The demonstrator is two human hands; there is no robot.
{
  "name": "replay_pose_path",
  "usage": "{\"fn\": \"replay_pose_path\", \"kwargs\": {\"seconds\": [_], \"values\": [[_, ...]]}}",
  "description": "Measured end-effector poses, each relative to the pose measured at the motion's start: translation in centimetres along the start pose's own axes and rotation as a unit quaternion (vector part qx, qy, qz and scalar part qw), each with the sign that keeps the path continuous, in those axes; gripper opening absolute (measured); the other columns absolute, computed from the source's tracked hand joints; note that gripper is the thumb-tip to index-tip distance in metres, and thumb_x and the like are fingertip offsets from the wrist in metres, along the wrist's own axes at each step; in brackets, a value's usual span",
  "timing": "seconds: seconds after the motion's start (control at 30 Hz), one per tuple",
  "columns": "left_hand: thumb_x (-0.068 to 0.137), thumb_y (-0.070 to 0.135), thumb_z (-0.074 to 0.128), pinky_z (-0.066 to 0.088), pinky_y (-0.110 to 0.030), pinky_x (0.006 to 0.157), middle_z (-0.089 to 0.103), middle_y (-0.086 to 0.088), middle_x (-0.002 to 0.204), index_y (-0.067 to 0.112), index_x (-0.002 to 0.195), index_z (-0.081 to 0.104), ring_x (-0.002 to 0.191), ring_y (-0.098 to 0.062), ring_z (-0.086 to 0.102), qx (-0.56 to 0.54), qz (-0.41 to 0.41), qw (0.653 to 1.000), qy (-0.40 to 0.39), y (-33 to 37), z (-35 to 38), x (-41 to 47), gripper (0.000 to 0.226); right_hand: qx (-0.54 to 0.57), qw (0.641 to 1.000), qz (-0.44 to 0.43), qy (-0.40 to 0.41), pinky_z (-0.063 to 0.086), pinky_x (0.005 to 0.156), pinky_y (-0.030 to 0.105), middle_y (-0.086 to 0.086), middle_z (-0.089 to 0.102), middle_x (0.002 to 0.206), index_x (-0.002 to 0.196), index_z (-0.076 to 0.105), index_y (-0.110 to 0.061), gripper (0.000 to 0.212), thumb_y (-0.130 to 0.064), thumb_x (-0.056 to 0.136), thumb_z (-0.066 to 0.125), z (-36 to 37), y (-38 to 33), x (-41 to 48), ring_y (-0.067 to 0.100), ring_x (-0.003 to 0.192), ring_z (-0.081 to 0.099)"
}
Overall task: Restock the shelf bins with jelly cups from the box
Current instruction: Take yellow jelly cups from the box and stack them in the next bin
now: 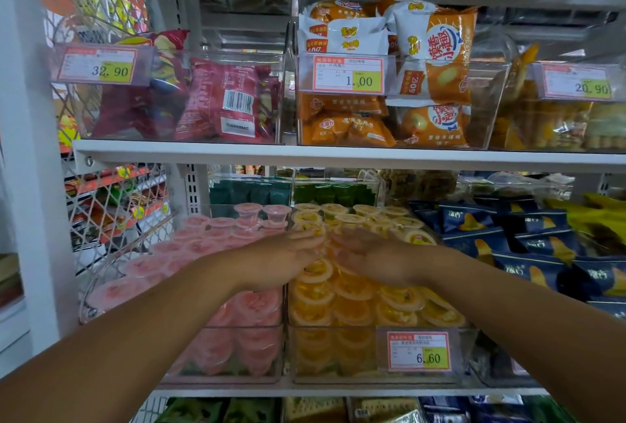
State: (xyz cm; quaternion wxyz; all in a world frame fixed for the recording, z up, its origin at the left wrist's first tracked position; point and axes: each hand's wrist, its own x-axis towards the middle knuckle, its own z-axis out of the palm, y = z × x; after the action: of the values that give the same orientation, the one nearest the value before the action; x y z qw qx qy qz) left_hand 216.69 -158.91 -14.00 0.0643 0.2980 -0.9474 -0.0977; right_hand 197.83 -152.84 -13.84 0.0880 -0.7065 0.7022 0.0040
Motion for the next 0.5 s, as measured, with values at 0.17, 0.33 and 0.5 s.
{"fn": "replay_pose_path", "kwargs": {"seconds": [0.17, 0.33, 0.5], "values": [[0.105, 0.043, 0.018, -0.001, -0.033, 0.122, -0.001, 0.009, 0.161, 0.025, 0.154, 0.009, 0.149, -0.011, -0.005, 0.029, -0.015, 0.999, -0.031, -0.4, 0.6, 1.0, 0.054, 0.013, 1.0, -0.007, -0.001, -0.01, 0.118, 0.041, -0.012, -0.005, 0.161, 0.153, 0.004, -0.035, 0.06, -0.059, 0.099, 0.012, 0.2, -0.6, 0.3, 0.012, 0.148, -0.01], [0.107, 0.03, 0.022, 0.0, -0.023, 0.12, 0.003, 0.004, 0.163, 0.021, 0.155, 0.012, 0.149, -0.01, 0.0, 0.034, -0.011, 0.999, -0.032, -0.7, 0.9, 1.2, 0.049, 0.101, 0.995, 0.021, -0.001, 0.011, 0.111, 0.019, -0.011, 0.017, 0.154, 0.153, 0.018, -0.018, 0.05, -0.036, 0.107, 0.017, -2.6, 0.3, 0.6, 0.014, 0.147, 0.009], [0.107, 0.033, 0.02, -0.002, -0.025, 0.12, 0.001, 0.007, 0.162, 0.025, 0.155, 0.01, 0.149, -0.011, -0.004, 0.031, -0.009, 0.999, -0.037, -1.0, 1.0, 1.3, 0.05, 0.01, 0.996, 0.078, 0.029, 0.003, 0.121, 0.048, -0.002, 0.001, 0.162, 0.154, 0.006, -0.029, 0.065, -0.061, 0.098, 0.017, -2.8, 1.8, 3.3, 0.021, 0.149, -0.002]]}}
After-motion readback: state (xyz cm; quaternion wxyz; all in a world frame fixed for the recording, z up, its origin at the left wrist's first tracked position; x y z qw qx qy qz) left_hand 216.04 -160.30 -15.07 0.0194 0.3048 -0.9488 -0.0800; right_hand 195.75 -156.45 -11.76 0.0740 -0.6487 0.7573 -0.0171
